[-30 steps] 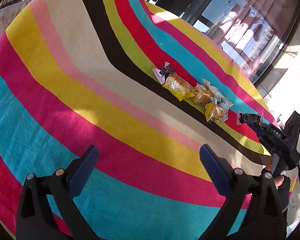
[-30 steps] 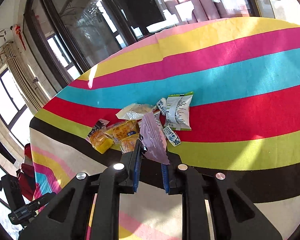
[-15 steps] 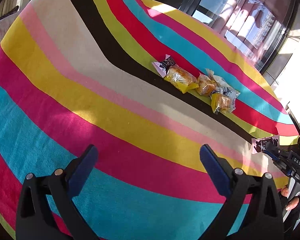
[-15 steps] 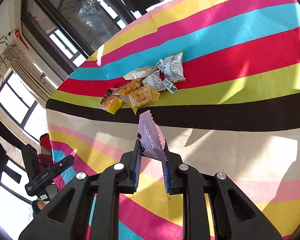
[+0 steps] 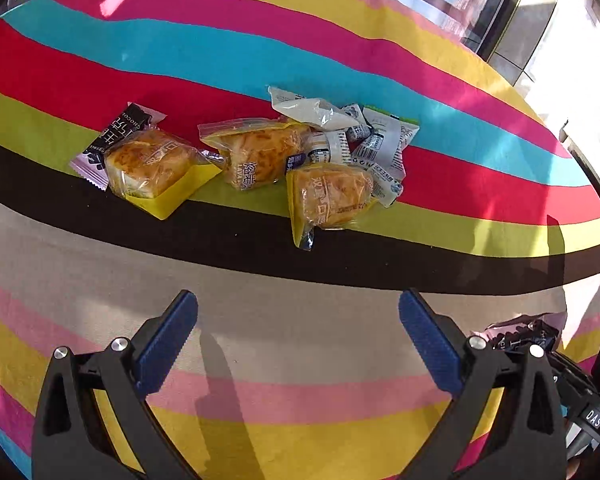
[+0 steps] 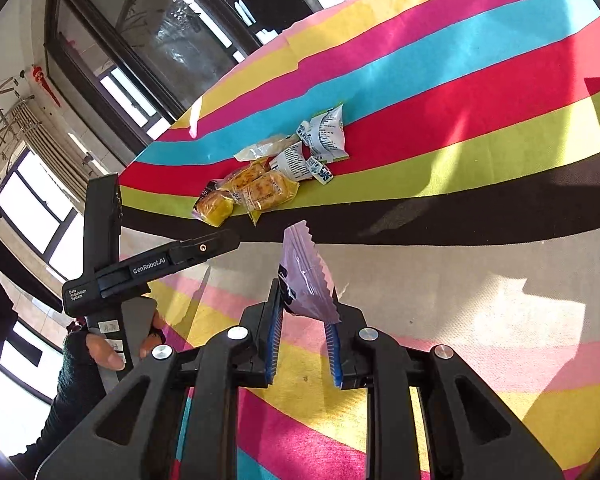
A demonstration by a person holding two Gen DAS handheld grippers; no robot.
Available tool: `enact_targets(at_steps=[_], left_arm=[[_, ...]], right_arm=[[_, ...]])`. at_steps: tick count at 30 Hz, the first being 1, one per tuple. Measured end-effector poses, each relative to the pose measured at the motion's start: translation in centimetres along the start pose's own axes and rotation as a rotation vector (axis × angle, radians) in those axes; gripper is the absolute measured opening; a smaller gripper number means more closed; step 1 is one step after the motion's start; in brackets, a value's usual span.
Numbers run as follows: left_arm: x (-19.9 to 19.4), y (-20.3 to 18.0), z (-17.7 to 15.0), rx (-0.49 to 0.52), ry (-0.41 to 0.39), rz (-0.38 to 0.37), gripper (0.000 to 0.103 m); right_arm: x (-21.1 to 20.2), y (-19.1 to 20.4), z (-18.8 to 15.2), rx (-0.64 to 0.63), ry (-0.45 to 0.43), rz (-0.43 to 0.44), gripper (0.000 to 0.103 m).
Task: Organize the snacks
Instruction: 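Grasp the clear bread bag with the left tool while the right holds the pink snack, then carry both packs to the white box and open both tools to drop them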
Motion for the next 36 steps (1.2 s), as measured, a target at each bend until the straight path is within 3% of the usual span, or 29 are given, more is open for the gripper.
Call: enact_targets(at_steps=[4, 9, 10, 11, 12, 19, 26, 31, 36], left_arm=[[1.9, -2.7, 1.2, -0.055, -0.053, 0.022, 0.101], [3.6, -3.5, 1.9, -0.078, -0.135, 0.144, 0.099], [3.8, -3.1, 2.0, -0.093, -0.142, 0.150, 0.092], [3.6, -2.8, 2.0, -0.096, -0.165, 0.161, 0.063], [3.3, -2.7, 1.9, -0.099, -0.153, 0.110, 0.046], [-4.8, 0.6, -3.2, -0.051, -0.194, -0.021, 0.046], [-13.1, 8.0, -8.4, -0.131, -0.269, -0.107, 0.046], [-16.1, 12.5, -9.4, -0.229, -0.311, -0.166, 0.046], [-17.4, 13.4, -9.6, -0.262, -0.328, -0.217, 0.046]], right_arm=[[0.2, 0.6, 0.0, -0.043, 0.005, -0.033, 0.023], [-0.1, 0.1, 0.0, -0.022, -0.014, -0.034, 0.023], [-0.2, 0.0, 0.0, -0.017, -0.016, -0.032, 0.023], [-0.2, 0.0, 0.0, -0.016, -0.017, -0.030, 0.023], [-0.3, 0.0, -0.1, -0.018, -0.018, -0.029, 0.023], [-0.4, 0.8, 0.0, -0.061, -0.019, -0.037, 0.022], [-0.3, 0.9, 0.0, -0.079, -0.024, -0.046, 0.022], [-0.6, 1.4, 0.1, -0.107, -0.041, -0.056, 0.022], [-0.5, 1.3, 0.1, -0.100, -0.037, -0.082, 0.022]])
Point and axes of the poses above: each gripper's, at about its wrist camera, not at the fingertips, and x roughly the way its jaws point, y to its left, z to its top, the point moved 6 cm from there along x, roughly the way its jaws point, and after that the axes turned 13 degrees about -x, right-handed, at the moved point
